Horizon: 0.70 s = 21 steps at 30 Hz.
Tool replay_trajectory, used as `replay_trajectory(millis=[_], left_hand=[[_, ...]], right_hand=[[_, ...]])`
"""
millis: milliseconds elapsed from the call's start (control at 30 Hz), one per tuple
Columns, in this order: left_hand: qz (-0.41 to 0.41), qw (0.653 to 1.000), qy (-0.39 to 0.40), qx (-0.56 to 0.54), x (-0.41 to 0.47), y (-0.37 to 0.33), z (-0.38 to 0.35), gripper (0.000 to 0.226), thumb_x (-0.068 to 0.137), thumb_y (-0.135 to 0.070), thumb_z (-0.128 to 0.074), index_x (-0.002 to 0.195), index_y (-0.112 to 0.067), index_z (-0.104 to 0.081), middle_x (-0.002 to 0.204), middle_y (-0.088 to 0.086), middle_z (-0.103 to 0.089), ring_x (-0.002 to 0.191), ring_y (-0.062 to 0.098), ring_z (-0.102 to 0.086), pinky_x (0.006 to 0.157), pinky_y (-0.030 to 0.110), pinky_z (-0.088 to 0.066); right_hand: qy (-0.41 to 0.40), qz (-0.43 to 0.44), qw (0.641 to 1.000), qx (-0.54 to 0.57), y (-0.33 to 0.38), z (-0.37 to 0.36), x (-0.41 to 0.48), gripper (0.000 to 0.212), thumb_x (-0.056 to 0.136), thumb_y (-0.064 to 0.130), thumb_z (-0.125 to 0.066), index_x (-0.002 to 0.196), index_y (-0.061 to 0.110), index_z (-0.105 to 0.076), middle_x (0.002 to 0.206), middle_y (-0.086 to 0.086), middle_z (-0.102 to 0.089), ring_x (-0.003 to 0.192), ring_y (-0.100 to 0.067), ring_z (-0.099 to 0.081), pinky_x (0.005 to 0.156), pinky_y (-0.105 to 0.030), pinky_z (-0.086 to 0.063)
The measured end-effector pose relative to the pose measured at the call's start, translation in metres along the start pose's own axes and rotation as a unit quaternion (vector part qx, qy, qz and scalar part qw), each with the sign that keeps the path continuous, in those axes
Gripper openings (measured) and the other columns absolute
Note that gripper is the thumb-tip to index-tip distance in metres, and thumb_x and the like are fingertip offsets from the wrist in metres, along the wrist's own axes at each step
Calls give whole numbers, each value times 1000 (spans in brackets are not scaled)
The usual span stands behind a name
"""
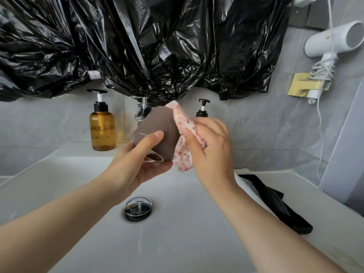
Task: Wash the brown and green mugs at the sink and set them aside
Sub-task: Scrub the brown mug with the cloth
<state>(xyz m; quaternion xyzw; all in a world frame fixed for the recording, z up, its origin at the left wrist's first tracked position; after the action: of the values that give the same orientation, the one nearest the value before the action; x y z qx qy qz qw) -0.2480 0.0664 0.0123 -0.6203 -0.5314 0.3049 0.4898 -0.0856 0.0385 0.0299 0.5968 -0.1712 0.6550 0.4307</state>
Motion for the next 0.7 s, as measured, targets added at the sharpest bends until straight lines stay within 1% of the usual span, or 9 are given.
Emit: replay_trajectory(millis=[133, 233, 300, 333, 400, 467, 533, 600, 700], left_hand=[[-7, 1000, -7, -11, -1, -1, 1, 62, 67, -39, -78, 114, -1, -65, 123, 37, -58, 91, 37, -73, 77, 38, -61], [-11, 1000, 0, 11, -1, 0, 3, 63, 67, -40, -80, 117, -3, -64, 123, 36, -59, 88, 35, -73, 78, 37, -60], [-6, 1000, 4, 23, -2, 0, 3, 68, 66, -42, -80, 120, -4, -63, 121, 32, -62, 88, 32, -74, 78, 38, -60], [0, 1000, 6, 23, -2, 1, 2, 66, 67, -41, -78, 121, -5, -62, 118, 29, -65, 88, 32, -74, 77, 38, -61], [10, 1000, 4, 18, -2, 2, 0, 59, 71, -38, -77, 118, -6, -63, 111, 24, -70, 85, 31, -74, 75, 37, -61], [21, 1000, -12, 3, -3, 1, -2, 48, 77, -37, -77, 108, -4, -62, 95, 22, -68, 77, 32, -74, 70, 36, -62], [35, 999, -27, -10, -3, -1, -3, 40, 86, -39, -66, 105, -5, -61, 94, 22, -63, 73, 33, -72, 67, 34, -62], [47, 999, -19, -17, -4, -1, -4, 43, 89, -42, -63, 113, -7, -58, 100, 24, -62, 70, 33, -71, 63, 33, -61], [55, 998, 16, -33, -5, 1, -5, 64, 77, -48, -67, 127, -11, -54, 98, 23, -67, 71, 33, -72, 62, 31, -60]], right_hand=[[32, 58, 997, -26, 5, 1, 4, 33, 97, 29, -50, 85, 7, -71, 90, 0, -67, 98, -20, -56, 89, -34, -44], [35, 87, 993, -70, 10, 0, 3, 38, 96, 32, -41, 95, 18, -77, 84, 3, -70, 95, -16, -57, 93, -34, -42], [46, 88, 992, -79, 10, -2, 0, 38, 94, 30, -42, 87, 14, -76, 83, 1, -70, 96, -18, -56, 92, -40, -43], [55, 64, 995, -47, 8, -3, -2, 39, 93, 31, -44, 80, 9, -74, 79, -1, -69, 93, -18, -56, 88, -42, -45], [43, -77, 990, 108, 7, 1, -3, 42, 88, 36, -49, 73, 3, -68, 73, -12, -64, 79, -15, -58, 74, -39, -49], [-44, -225, 944, 236, 5, 10, -1, 36, 85, 35, -53, 63, 9, -63, 58, -11, -56, 63, -9, -49, 59, -31, -44], [-156, -316, 903, 247, -4, 20, 3, 40, 90, 24, -56, 50, 18, -54, 46, 10, -47, 56, -7, -43, 52, -25, -38], [-239, -361, 872, 229, -15, 28, 6, 39, 92, 22, -56, 53, 18, -53, 50, 14, -51, 58, -7, -47, 54, -25, -41], [-243, -383, 866, 210, -23, 28, 3, 30, 92, 26, -57, 65, 13, -53, 64, 9, -55, 63, -9, -51, 61, -27, -44]])
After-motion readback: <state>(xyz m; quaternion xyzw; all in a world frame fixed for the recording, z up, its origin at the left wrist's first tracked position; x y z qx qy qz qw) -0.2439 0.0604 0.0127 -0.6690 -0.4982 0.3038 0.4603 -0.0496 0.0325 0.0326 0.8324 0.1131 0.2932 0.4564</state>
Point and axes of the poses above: each hand's wrist, its own x-axis towards the middle knuckle, its own z-axis out of the back of the hand, y = z × x, the point moved 2 cm from there along x, towards the middle knuckle
